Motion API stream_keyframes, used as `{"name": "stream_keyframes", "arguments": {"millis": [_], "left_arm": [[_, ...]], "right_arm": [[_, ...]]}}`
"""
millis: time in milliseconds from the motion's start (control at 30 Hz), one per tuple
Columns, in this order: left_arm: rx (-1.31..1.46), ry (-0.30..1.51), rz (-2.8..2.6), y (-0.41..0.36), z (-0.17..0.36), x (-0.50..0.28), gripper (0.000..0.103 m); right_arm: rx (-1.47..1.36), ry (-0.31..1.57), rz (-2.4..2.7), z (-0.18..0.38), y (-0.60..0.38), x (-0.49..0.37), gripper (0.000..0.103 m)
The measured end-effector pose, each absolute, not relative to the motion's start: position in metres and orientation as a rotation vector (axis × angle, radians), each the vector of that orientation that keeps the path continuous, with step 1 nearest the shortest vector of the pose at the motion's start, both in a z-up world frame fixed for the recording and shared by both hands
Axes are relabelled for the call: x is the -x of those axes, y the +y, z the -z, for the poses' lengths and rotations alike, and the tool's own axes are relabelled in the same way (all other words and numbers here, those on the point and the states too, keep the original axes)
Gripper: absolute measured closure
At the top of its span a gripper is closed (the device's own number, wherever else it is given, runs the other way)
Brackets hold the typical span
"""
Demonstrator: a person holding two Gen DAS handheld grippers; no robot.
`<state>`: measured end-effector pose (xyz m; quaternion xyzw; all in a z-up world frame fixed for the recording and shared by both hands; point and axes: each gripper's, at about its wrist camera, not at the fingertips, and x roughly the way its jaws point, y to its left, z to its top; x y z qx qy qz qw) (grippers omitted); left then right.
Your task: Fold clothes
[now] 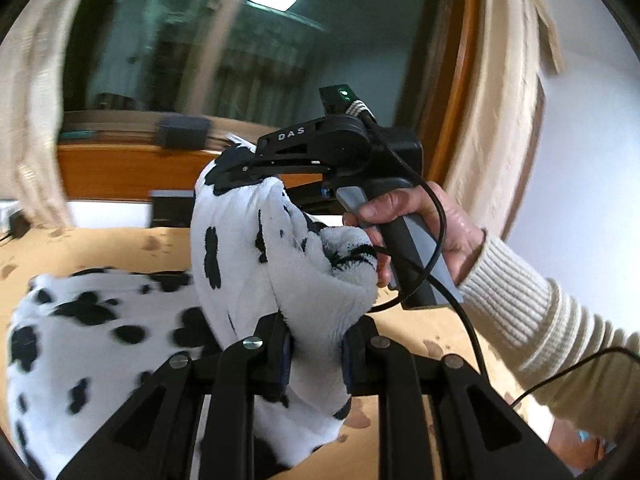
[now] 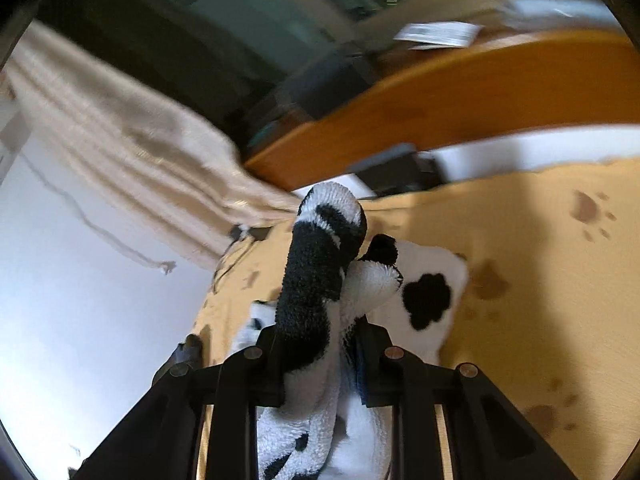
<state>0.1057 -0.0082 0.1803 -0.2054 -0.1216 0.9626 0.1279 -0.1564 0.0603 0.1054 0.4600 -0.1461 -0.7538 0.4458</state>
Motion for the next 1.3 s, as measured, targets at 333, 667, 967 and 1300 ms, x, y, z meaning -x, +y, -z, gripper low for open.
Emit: {"name": "stream_keyframes", "arguments": {"millis": [333, 667, 967, 1300], "left_arm": [[0.552, -0.740, -2.992, -0.104, -0.153, -0.178, 0.081], [0.629, -1.113, -3.006, -0.158, -0.099, -0.215, 0.081], [0.700, -1.212, -2.980, -0.162, -0.077, -0.228, 0.080], [0.747, -1.209, -2.990, -0.160, -0.076, -0.236, 0.076]], "right_arm": [[-1.156, -0.076, 1.776, -0.104, -0.102, 0.097, 0.078], [-1.215, 0.188, 1.772, -0.059, -0.199, 0.061, 0.076], [-1.094, -0.023, 1.541, -0.090, -0.179, 0.055, 0.032], [-0.837, 0.202, 1.913, -0.104, -0.086, 0.038, 0.032]]}}
